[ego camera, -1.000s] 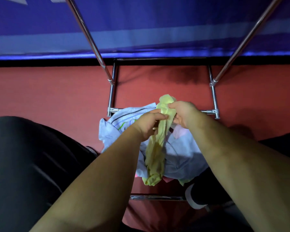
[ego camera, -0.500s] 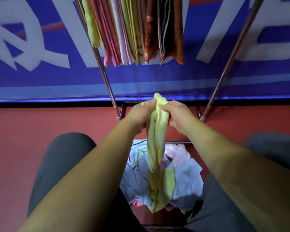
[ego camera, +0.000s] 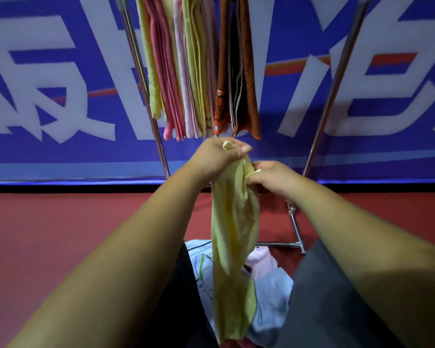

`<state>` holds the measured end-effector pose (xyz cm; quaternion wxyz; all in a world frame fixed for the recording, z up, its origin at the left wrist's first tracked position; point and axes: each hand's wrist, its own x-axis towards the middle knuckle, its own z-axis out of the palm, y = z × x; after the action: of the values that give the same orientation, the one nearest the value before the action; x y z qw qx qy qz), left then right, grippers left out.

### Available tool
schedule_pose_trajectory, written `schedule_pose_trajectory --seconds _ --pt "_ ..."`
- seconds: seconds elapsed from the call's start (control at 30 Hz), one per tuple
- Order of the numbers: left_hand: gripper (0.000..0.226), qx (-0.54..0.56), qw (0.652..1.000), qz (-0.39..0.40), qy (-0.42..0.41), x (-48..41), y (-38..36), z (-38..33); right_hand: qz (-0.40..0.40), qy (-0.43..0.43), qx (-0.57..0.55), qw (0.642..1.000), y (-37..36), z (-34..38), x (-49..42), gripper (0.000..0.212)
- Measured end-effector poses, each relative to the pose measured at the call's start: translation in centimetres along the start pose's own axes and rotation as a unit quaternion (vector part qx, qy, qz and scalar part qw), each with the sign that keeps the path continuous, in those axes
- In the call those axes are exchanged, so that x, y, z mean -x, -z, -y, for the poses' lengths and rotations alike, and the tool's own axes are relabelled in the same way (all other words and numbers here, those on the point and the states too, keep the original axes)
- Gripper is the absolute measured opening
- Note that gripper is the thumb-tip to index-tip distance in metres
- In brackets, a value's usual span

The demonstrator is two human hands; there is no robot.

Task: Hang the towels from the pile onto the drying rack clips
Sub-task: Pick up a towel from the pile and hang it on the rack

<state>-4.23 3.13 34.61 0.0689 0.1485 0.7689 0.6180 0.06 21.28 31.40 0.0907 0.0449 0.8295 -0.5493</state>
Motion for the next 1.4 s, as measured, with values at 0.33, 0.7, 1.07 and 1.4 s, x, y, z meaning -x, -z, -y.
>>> schedule_pose_trajectory --seconds 0.33,0.7,1.07,1.4 --pt "0.012 -0.035 0.998 -0.018 -0.048 -0.7 3.2 -7.6 -0.103 0.025 0.092 0.99 4.5 3.3 0.1 0.02" --pt "0.013 -0.015 0.98 -0.18 -0.086 -0.2 7.3 -12.8 -0.151 0.071 0.137 0.976 8.5 7.4 0.8 0.034" --pt "0.03 0.054 0.963 -0.259 -0.052 1.0 10.4 -15.0 -0.308 0.091 0.113 0.94 11.5 9.6 1.0 0.013" --pt "0.016 0.085 0.945 -0.312 -0.047 -0.2 13.1 -18.8 -0.429 0.16 -0.021 0.889 12.9 16.6 2.1 0.022"
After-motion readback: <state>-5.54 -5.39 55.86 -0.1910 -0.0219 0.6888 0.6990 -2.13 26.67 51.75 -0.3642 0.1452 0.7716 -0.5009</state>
